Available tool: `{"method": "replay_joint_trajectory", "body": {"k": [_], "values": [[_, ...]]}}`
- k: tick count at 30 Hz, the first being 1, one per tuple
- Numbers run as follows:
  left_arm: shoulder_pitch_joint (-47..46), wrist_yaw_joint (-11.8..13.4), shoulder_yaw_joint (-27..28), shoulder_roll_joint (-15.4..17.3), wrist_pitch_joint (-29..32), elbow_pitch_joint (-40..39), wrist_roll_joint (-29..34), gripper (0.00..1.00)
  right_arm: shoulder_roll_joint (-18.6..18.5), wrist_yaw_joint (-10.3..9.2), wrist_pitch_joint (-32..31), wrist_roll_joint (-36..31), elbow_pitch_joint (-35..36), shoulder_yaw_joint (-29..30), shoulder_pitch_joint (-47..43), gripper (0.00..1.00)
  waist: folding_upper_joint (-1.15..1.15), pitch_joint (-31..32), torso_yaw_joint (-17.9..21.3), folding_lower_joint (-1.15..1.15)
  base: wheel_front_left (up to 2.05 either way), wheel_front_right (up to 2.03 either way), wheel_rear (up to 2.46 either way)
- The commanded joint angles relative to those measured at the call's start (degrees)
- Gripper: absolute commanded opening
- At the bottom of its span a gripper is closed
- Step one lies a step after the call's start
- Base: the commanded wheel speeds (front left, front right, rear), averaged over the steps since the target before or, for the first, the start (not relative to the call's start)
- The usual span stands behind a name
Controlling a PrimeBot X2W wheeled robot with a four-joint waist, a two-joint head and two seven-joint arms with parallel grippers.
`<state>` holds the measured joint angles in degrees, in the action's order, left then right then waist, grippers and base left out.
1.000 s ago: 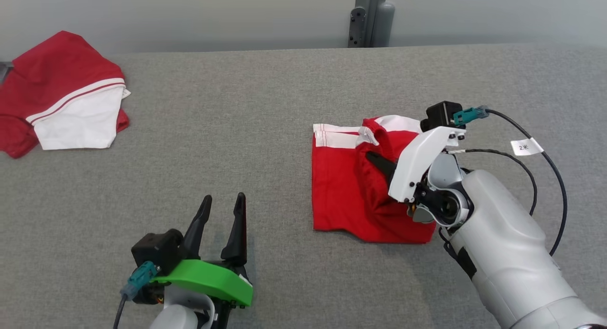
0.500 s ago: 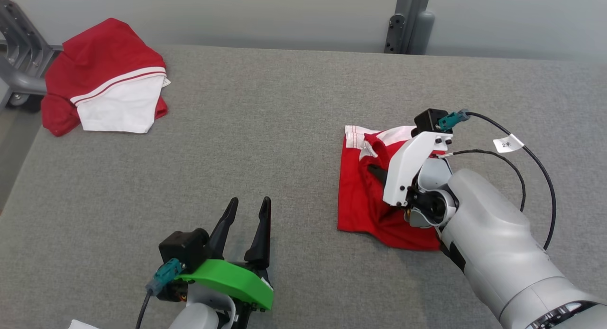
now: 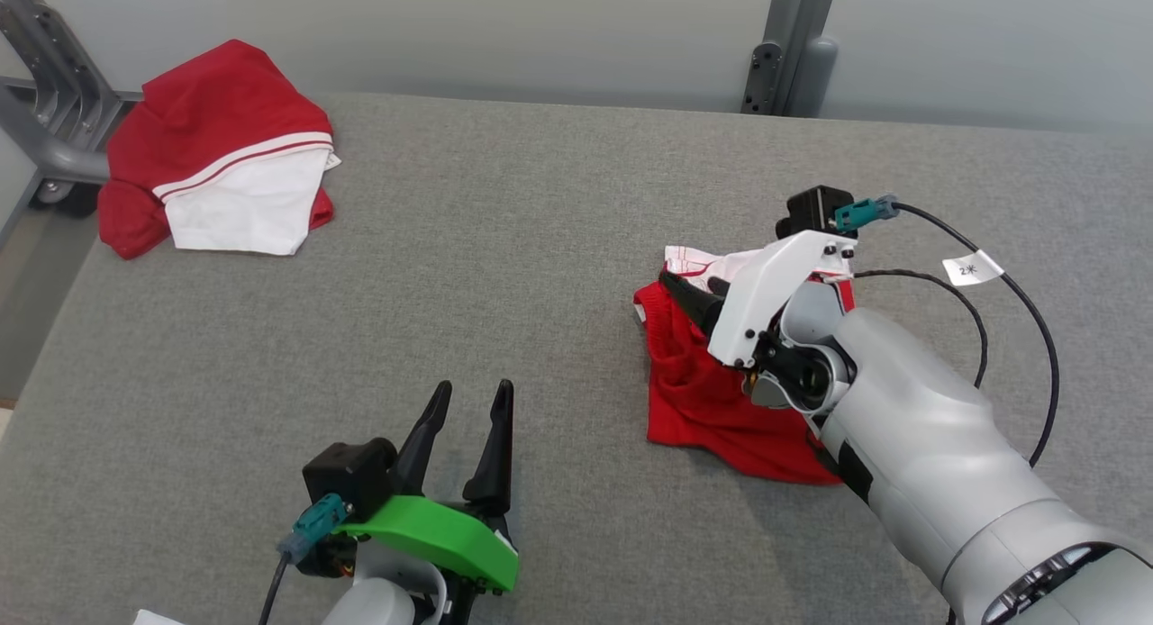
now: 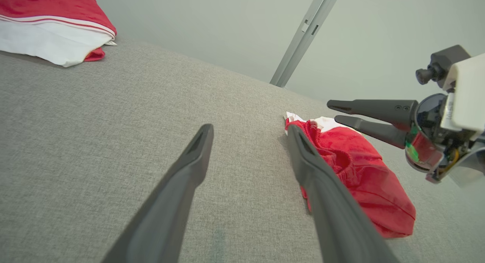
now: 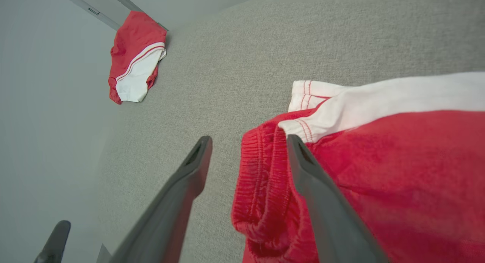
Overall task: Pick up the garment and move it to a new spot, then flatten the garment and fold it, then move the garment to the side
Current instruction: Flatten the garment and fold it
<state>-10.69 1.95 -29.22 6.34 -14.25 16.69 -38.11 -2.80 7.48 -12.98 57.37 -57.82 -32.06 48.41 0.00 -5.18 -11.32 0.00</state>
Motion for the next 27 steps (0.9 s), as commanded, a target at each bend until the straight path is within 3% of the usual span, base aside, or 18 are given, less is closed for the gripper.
{"method": "replay_joint_trajectory", "body": {"k": [1, 7, 12, 19, 23, 27], "values": [[-0.22, 0.03, 0.23, 0.34, -0.37, -0.22, 0.33, 1.0, -0.17, 0.02, 1.5, 0.59, 0.59, -1.01, 0.97, 1.0, 0.0, 0.07, 0.76, 0.0, 0.0, 0.0, 0.0], [-1.05, 0.65, 0.75, 0.98, -0.49, -1.15, 1.17, 1.0, -0.25, 0.02, 12.39, -4.54, 0.18, -4.98, 3.9, 1.0, 0.0, 0.29, 3.51, 0.0, 0.0, 0.0, 0.0], [-1.81, 1.63, 1.65, 1.52, -0.62, -2.29, 1.92, 1.0, -2.39, 0.01, 22.6, -9.52, -1.02, -5.83, 3.21, 1.0, 0.0, 1.07, 6.15, 0.0, 0.0, 0.0, 0.0], [-0.61, 3.14, 4.11, 2.5, -0.92, -4.19, 3.86, 1.0, -6.7, 0.01, 28.12, -13.94, 2.45, -3.39, -1.88, 1.0, 0.0, 1.84, 9.72, 0.0, 0.0, 0.0, 0.0], [1.2, 3.91, 7.34, 2.52, -0.93, -6.14, 5.91, 1.0, -9.25, 0.01, 28.17, -20.98, 11.28, 4.35, -8.33, 1.0, 0.0, 2.04, 11.26, 0.0, 0.0, 0.0, 0.0], [4.31, 4.25, 11.01, 1.8, -0.95, -8.4, 9.06, 1.0, -7.88, 0.01, 28.17, -29.2, 21.91, 14.6, -18.16, 1.0, 0.0, 2.27, 11.93, 0.0, 0.0, 0.0, 0.0]]}}
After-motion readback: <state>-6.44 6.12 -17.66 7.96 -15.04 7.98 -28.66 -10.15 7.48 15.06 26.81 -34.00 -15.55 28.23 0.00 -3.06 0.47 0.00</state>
